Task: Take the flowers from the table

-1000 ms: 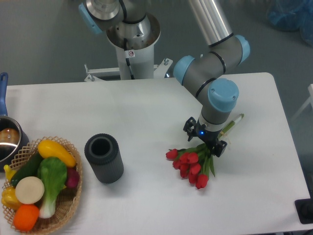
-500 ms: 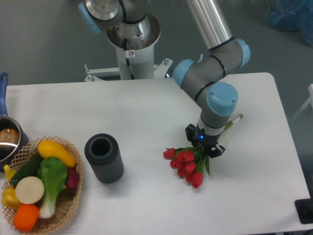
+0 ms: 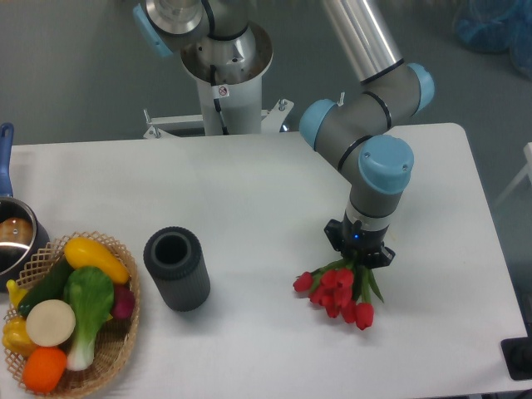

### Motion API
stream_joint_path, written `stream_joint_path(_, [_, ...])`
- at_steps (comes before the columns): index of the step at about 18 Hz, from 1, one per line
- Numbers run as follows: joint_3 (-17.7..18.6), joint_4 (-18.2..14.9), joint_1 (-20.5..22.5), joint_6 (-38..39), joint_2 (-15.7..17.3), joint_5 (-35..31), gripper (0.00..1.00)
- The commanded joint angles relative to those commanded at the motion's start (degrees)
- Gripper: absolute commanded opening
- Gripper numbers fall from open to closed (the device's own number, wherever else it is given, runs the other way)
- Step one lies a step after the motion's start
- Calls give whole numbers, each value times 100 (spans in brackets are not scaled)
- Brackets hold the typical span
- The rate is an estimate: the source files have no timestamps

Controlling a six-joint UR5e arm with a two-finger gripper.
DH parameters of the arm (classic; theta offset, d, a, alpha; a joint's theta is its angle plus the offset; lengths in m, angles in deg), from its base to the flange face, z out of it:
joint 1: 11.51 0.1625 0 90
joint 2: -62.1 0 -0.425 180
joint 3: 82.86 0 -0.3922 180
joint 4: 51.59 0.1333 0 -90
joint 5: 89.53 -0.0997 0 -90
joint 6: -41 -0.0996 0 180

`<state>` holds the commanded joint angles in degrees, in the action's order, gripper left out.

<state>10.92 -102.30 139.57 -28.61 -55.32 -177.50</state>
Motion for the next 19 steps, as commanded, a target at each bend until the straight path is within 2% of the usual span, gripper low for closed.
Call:
stream_joint_path(3, [-140,-62,0,9,17,-185,0])
stream_joint_path(7, [-544,-149,-9,96,18,-194,0])
stream_joint_path(14, [-1467,-1150,-44,26,-35,-273,0])
stream_joint_path(16, [-1547,-1388,-35,-52,9,-273,0])
stream_joint_path(19, [-1521,-1450,-53,-62,35,-483,0])
